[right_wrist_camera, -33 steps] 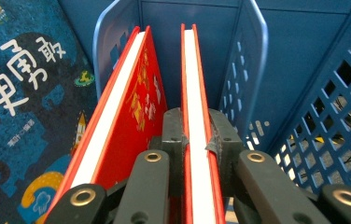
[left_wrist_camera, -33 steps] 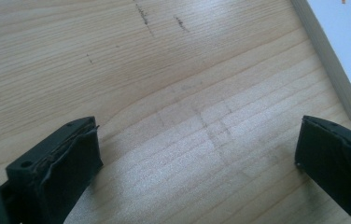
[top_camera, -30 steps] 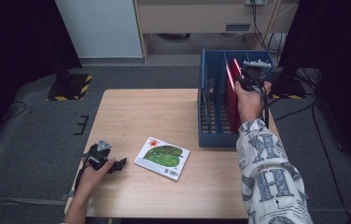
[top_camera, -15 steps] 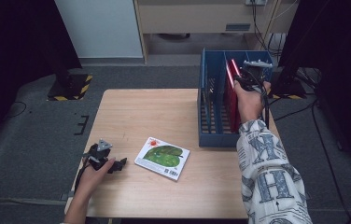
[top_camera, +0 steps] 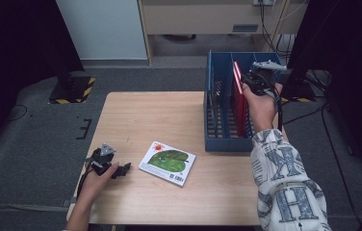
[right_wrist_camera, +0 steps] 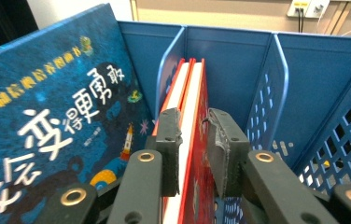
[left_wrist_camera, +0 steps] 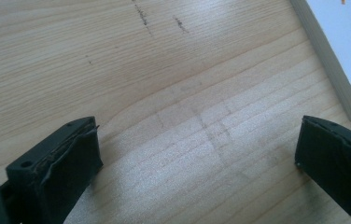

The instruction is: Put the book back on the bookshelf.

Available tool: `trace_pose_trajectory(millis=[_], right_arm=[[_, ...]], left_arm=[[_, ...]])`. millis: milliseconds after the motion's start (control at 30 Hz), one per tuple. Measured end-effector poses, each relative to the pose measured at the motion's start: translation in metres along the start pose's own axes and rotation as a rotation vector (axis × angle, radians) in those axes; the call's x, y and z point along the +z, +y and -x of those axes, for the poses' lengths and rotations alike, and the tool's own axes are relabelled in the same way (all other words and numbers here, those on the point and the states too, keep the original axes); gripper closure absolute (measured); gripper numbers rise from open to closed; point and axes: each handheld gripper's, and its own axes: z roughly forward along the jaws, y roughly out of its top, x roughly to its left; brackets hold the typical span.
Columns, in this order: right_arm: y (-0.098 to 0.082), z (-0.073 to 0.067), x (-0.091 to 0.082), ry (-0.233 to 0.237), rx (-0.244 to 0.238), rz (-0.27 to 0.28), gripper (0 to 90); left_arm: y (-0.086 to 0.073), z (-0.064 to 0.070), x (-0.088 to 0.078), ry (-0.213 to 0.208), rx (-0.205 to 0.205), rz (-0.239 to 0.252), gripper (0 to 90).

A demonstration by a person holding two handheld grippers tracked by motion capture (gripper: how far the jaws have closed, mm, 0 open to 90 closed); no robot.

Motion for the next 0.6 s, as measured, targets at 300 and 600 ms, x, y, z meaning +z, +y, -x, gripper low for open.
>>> trace_pose_trajectory(millis=[300, 600], right_arm=[[-0.002, 0.001, -0.016, 0.018, -0.005, 0.018, 72.0], [-0.012, 0.002, -0.030, 0.080, 0.025, 0.032, 56.4]], left_arm=[[0.000, 0.000, 0.000, 0.000, 0.000, 0.000, 0.0], [0.000, 0.000, 0.000, 0.001, -0.001, 0.000, 0.0]])
